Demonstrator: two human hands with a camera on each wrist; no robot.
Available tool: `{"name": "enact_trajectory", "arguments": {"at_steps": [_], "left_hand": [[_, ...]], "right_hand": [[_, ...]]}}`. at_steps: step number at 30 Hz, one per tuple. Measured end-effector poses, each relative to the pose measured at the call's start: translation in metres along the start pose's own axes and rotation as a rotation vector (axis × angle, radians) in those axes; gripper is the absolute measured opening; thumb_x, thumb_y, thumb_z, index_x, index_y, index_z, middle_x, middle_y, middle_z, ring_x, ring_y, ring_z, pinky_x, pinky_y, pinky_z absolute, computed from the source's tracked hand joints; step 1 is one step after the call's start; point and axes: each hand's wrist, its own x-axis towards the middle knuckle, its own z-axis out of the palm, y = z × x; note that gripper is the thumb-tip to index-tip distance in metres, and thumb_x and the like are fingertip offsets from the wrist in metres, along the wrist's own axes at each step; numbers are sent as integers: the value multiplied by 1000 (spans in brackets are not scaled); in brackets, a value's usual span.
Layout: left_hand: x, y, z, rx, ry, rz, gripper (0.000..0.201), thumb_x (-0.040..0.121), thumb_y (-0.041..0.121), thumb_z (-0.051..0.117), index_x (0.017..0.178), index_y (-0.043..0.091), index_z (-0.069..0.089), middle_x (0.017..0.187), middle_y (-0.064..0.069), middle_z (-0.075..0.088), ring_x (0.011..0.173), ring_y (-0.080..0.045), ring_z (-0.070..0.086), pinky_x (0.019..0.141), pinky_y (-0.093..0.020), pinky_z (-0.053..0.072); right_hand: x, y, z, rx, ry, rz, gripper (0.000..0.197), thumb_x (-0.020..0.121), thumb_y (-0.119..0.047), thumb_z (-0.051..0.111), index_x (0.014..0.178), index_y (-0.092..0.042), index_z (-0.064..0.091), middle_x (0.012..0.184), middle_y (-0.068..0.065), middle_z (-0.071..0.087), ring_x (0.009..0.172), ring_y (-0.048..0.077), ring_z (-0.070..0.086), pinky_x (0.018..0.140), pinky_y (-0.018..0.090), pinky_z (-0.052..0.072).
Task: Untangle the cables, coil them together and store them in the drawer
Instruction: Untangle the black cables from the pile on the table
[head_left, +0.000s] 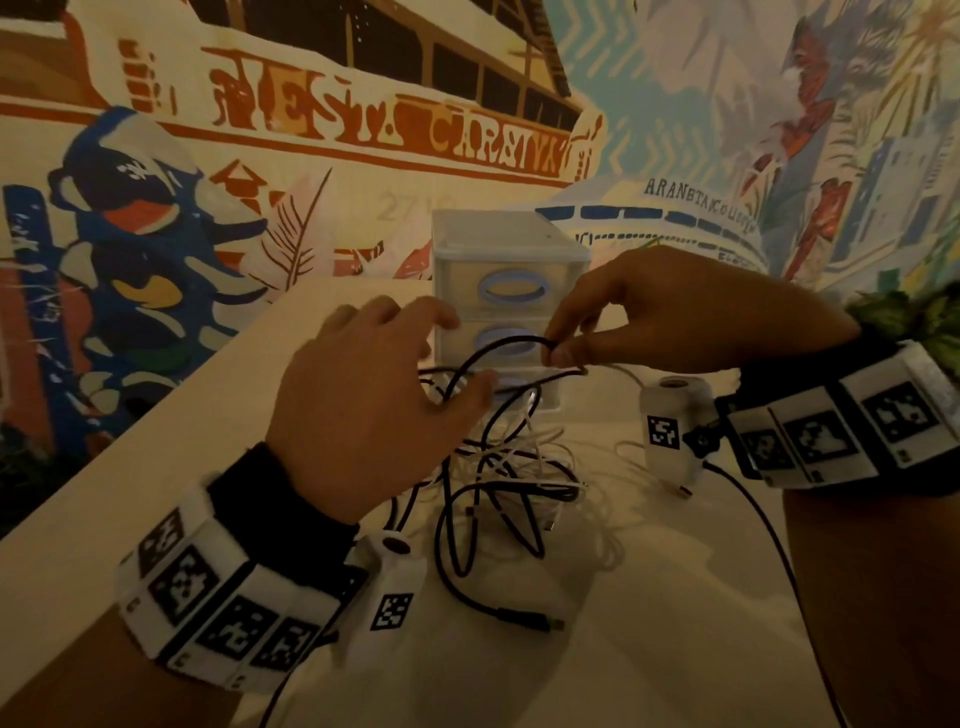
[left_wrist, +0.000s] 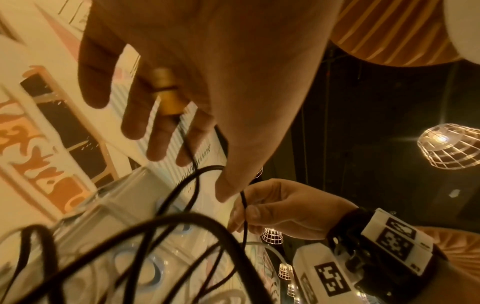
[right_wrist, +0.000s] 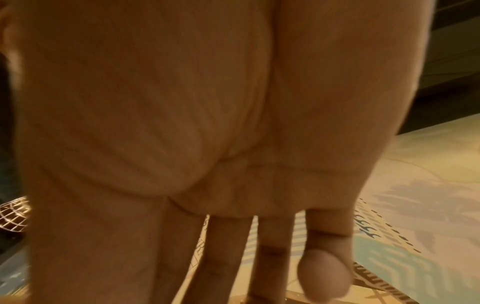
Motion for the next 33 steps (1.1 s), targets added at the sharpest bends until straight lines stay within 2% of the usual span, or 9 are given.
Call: {"name": "enact_trajectory", "arguments": {"at_steps": [2,4,9,14,17,20,25,30,33], "left_hand": [[1,-1,-3,42,28,-9,73,78,82,40,136,37,45,117,3,60,107,-23,55,84,-45,52],[3,-1,-5,27,-3,60,67,85,77,37,139,38,46,121,4,61,109,-23,55,87,-46,50],[1,2,-8,17,30,183,35,98,50,40,112,39,69,81,9,70,73,-23,53,70,-45,48],[6,-6,-18,-137,160,49,39,99,52,37,106,36,72,83,16,72,73,-9,62,70,-38,54],[6,-11,-20,-116,132,11,40,96,52,37,99,35,72,81,15,71,72,-8,63,69,-36,54],[5,-9,-16,0,93,8,36,93,49,40,114,37,66,94,11,71,84,-17,61,74,-41,52],[2,5,-16,16,22,155,60,91,48,46,148,32,37,128,5,59,110,-25,54,89,-48,47],[3,6,-18,-46,136,199,40,100,52,39,127,34,62,95,11,72,76,-19,56,77,-43,49],[5,3,-23,-160,253,159,30,105,42,42,118,31,67,81,19,67,66,-3,55,67,-16,44]], "right_hand": [[1,-2,0,10,14,-29,15,89,-49,67,100,-44,76,87,-27,72,88,-11,64,76,15,41],[2,-6,2,25,6,-68,15,93,-45,65,104,-41,74,88,-26,73,85,-12,64,71,8,40],[6,-14,9,104,-59,-104,15,96,-42,62,101,-33,73,87,-18,75,82,-3,67,68,4,42],[9,13,13,100,-171,22,23,100,-41,55,97,-31,75,89,-16,76,87,0,69,88,25,52],[6,29,13,211,-131,66,36,93,-52,52,96,-25,76,89,-10,77,84,3,70,81,17,50],[2,27,9,233,-48,53,39,90,-55,50,94,-25,76,85,-11,77,81,2,70,76,9,48],[5,3,6,169,43,-55,27,98,-46,52,96,-33,76,78,-10,73,72,5,68,77,19,53],[9,-10,9,175,10,-126,28,98,-47,53,95,-31,76,77,-10,72,69,10,67,70,20,51],[12,5,16,173,-35,-67,31,97,-52,52,93,-31,75,83,-12,73,72,7,68,75,21,54]]}}
